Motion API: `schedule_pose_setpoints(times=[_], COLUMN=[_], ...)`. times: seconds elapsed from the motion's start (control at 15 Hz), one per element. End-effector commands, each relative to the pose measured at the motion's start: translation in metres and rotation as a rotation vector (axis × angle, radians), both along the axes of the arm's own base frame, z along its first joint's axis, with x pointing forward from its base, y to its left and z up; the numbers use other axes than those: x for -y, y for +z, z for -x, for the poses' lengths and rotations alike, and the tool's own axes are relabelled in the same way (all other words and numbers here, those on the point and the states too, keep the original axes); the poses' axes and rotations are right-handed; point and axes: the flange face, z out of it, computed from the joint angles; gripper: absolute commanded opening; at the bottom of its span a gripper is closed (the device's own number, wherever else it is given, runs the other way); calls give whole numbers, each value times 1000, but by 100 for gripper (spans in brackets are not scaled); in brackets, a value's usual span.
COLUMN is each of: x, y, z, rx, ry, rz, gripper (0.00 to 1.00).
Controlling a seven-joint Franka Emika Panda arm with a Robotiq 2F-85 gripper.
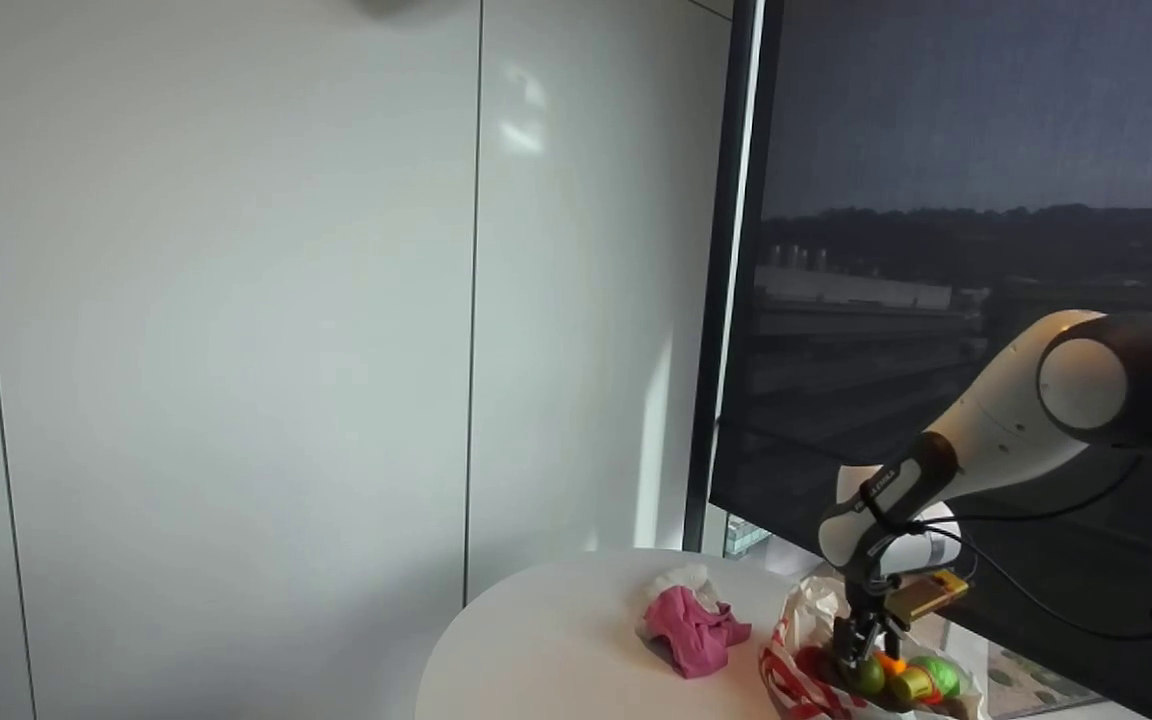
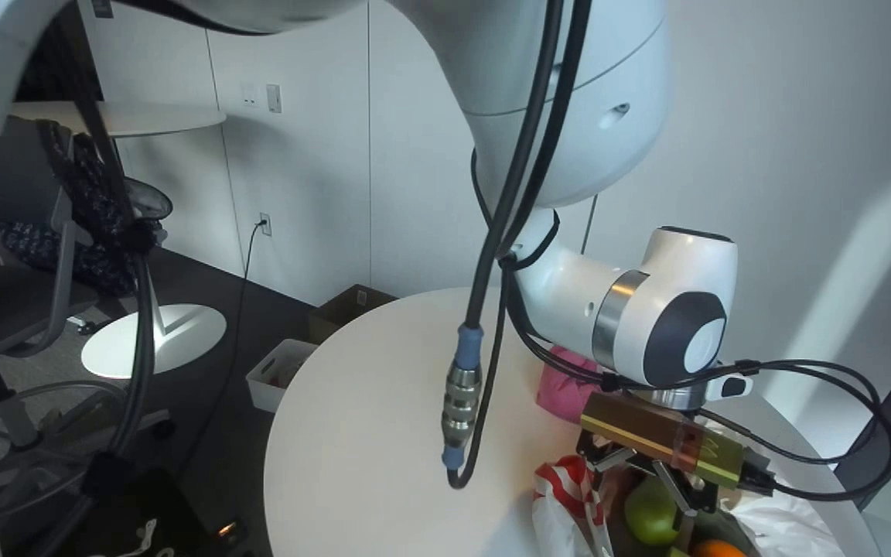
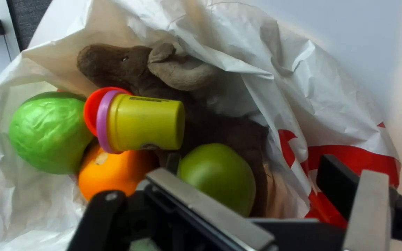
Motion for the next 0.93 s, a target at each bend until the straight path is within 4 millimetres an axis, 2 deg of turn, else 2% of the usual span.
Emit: schedule_pose_setpoints(times=[0.0,0.4,0.47,0.53,0.73,0.87], x=[7,14,15,16,21,27], y=[-12,-27,-29,-30,-30,-25], z=[-23,-35,-35,-35,-32,-29], rx=[33,54,55,50,54,48], ry=[22,36,42,51,63,67], rz=[18,40,48,52,91,104], gripper=[100,100,75,74,51,47])
